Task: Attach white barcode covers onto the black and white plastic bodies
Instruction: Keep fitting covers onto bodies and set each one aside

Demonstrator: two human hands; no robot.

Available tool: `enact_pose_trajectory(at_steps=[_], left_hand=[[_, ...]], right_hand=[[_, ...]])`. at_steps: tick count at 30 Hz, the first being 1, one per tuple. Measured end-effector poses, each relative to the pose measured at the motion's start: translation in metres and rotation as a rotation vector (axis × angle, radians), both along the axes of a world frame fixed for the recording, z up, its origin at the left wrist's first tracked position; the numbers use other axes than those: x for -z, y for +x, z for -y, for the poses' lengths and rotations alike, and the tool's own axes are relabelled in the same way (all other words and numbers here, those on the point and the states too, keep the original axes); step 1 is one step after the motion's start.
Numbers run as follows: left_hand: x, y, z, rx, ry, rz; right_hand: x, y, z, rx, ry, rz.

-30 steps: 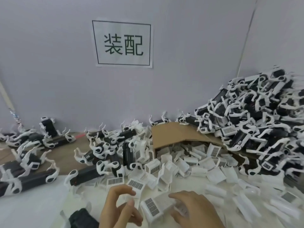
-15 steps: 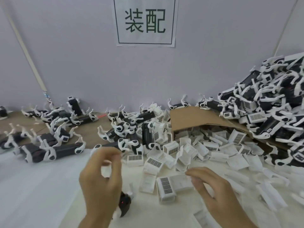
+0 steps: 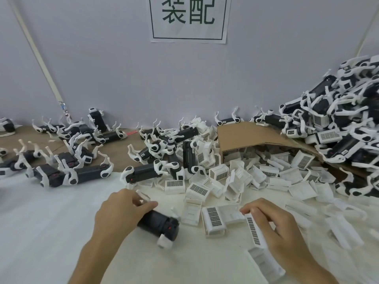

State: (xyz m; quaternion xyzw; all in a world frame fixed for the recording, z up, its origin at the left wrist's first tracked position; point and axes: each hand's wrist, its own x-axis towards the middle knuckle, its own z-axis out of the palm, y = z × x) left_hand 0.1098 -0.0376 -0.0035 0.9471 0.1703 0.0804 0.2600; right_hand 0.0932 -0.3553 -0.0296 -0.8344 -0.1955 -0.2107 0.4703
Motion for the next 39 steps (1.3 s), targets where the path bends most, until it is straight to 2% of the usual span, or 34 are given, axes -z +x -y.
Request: enact_pose_trajectory(at_steps=[2,4,7,11,14,20,26,33,36,39], left_hand=[[0.0,0.0,0.006,0.017,-0.143,0.176],[0.0,-0.002,0.017,0.061,-0.275,0.451],[-0.001,-0.005,0.035,0.137,-0.318,0.82],[-0.001,-0.013,0.053,0.205,-0.351,1.044],[0.003,-0.016,0.06,0.266,-0.253,1.165],[0.014,-0.014,0.061,0.34,-0.19,1.258],[0.019,-0.014,0.065,0.404,-0.17,1.25],[0.027,-0.018,0.08,0.506,-0.14,1.173],[0.029,-0.021,0.089,0.57,-0.115,1.134],[0.033,-0.024,0.096,0.64,-0.088,1.099]], right_hand=[[-0.002,-0.001,-0.001,-0.022,0.036,-0.03],[-0.004,-0.002,-0.003,-0.053,0.075,-0.076],[-0.005,-0.002,-0.006,-0.071,0.121,-0.14],[0.001,0.002,-0.004,-0.126,0.237,-0.264],[-0.002,0.003,-0.005,-0.135,0.308,-0.265],[-0.015,-0.001,-0.003,-0.042,0.409,-0.222],[-0.02,0.0,0.001,-0.162,0.742,-0.477],[-0.025,0.002,0.008,-0.286,1.107,-0.666],[-0.026,0.001,0.006,-0.297,1.088,-0.675],[-0.025,-0.002,0.002,-0.298,0.964,-0.651]])
